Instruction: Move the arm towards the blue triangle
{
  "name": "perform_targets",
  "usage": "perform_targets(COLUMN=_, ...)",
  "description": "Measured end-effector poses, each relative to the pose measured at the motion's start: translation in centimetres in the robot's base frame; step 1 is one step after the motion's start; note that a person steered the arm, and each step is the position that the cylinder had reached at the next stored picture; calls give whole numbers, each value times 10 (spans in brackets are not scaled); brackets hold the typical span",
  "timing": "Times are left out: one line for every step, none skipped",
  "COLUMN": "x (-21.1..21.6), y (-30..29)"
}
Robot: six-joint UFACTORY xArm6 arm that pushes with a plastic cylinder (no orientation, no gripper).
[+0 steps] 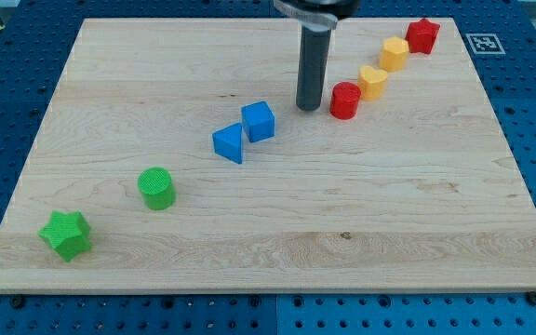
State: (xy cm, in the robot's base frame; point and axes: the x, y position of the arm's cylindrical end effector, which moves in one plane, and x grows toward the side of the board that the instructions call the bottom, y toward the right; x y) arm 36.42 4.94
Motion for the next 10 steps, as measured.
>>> perform_targets(x=-26, y=-25)
perform_targets(x=-29, y=-81)
perform_targets(x=-26, y=-133)
perform_targets(x=-3, y=-161)
perform_targets(x=18, y=-161)
perform_targets(x=19, y=-161)
perform_targets(x=25, y=-156)
perform_targets(x=26, y=-133)
perform_targets(x=27, y=-108)
perform_targets(x=28, y=-99)
